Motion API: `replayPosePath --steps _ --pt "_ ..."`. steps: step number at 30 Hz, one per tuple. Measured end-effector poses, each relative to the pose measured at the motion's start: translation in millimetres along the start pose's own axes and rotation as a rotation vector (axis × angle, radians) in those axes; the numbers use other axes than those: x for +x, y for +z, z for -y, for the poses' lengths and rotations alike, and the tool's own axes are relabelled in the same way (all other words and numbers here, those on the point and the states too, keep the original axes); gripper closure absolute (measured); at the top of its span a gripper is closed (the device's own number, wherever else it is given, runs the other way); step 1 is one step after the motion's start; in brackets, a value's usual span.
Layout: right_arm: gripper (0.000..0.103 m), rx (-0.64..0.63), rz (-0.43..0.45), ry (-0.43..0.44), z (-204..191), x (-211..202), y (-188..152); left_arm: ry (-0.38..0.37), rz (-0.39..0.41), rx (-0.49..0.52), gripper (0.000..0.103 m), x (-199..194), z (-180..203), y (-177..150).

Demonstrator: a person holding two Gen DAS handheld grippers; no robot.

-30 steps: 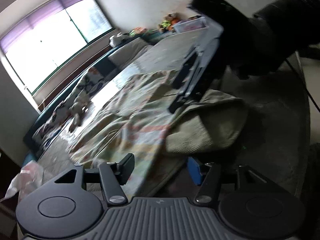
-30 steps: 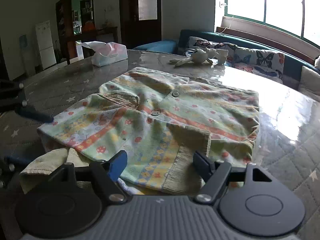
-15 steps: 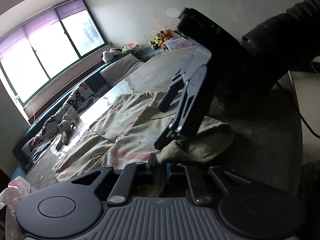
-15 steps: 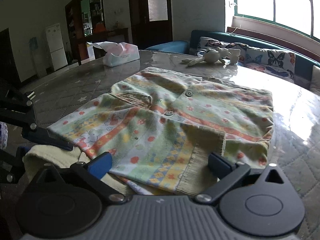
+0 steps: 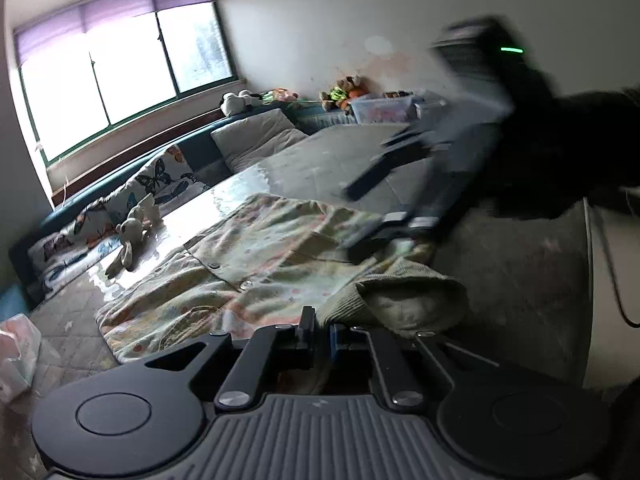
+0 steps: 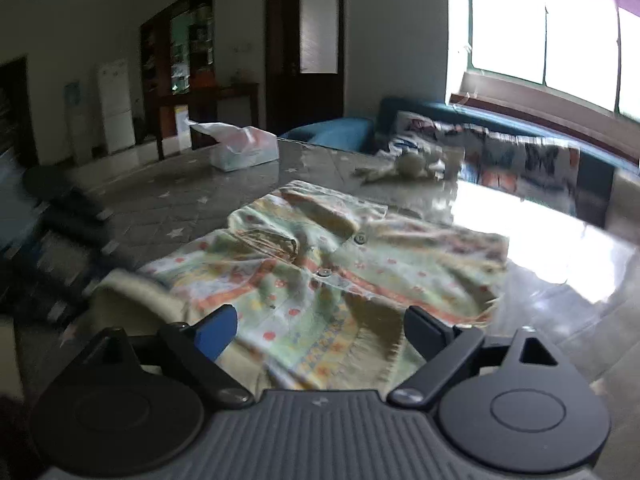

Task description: Fold clothes

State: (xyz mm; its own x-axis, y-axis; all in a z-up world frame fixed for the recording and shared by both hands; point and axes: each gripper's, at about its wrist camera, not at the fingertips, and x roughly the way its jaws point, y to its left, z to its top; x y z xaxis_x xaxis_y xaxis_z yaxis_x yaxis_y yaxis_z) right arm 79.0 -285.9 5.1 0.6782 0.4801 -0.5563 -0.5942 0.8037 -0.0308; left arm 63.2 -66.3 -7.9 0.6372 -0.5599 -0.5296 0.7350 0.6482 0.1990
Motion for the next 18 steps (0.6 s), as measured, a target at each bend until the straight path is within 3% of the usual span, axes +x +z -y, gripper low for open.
replayPosePath --steps 3,5,11,13,15,18 --pt "0.018 -0.091 -0.032 -0.010 -9.8 -17.3 -6.9 -0.012 0.011 -0.056 0.096 -0.2 -12.9 8.7" --pt "0.021 -0.122 -0.040 -0.017 -14.7 -10.2 -10.2 -0.022 0.011 -0.085 0.096 1.0 -20.2 13.2" --pt "0.043 -0.215 -0.062 -0.041 -29.5 11.1 -20.0 -0.070 -0.014 -0.178 0.096 5.4 -36.0 20.2" --pt "0.053 -0.247 -0.070 -0.048 -34.4 18.2 -23.3 -0.075 -0.020 -0.198 0.096 6.9 -39.3 20.5" --pt "0.072 -0.263 -0.079 -0.051 -37.4 25.5 -25.1 -0.073 -0.024 -0.201 0.095 7.8 -40.3 20.0" --pt "0.085 -0.178 -0.095 -0.014 -26.9 33.3 -15.6 -0.056 -0.039 -0.177 0.092 6.8 -36.0 16.0"
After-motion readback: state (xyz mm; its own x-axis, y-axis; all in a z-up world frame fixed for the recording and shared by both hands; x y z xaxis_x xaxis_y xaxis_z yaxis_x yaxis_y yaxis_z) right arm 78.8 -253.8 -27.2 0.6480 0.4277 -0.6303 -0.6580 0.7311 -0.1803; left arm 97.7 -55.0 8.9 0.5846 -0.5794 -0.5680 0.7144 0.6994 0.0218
